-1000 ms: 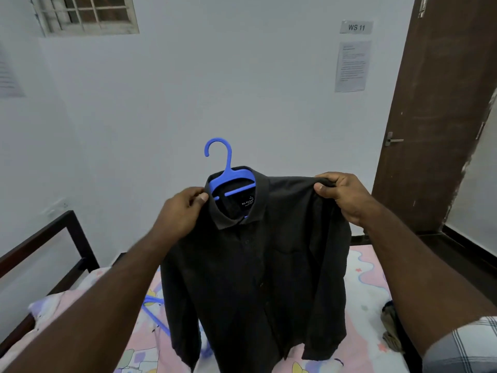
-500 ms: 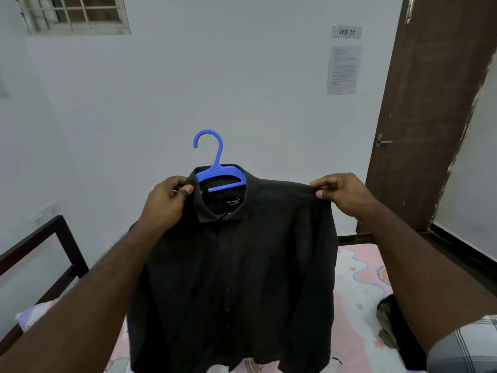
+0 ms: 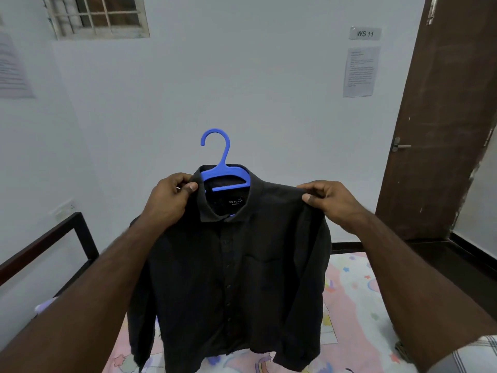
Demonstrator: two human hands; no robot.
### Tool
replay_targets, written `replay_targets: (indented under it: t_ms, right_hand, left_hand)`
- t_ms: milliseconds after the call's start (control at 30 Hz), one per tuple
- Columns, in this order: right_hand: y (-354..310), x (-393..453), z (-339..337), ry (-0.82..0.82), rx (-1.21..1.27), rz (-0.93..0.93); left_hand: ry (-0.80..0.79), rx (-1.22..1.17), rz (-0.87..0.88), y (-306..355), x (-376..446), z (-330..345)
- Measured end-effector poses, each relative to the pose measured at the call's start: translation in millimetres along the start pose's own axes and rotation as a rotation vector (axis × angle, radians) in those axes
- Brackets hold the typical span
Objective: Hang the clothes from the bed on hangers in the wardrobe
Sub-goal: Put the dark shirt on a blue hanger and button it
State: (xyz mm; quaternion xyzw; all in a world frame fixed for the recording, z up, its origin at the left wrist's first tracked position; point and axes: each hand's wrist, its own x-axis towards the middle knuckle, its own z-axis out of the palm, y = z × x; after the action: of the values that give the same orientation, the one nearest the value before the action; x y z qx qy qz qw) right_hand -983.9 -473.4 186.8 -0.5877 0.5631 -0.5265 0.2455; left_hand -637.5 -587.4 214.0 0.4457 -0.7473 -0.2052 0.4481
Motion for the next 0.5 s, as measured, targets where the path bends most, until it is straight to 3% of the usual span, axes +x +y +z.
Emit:
replay_targets:
  t_ms: [200,500]
  right_hand:
    - [-4.8,9.8,7.9,-0.132,0.149,0.015]
    - [-2.8,31.2,3.5,-0.124,0.282,-0.060]
  left_hand:
    - [0.012,-0.009,-0.031,1.8,-4.9,-12.5]
    - [0.165,0.038,-0.085,23.3,-22.6,-12.8]
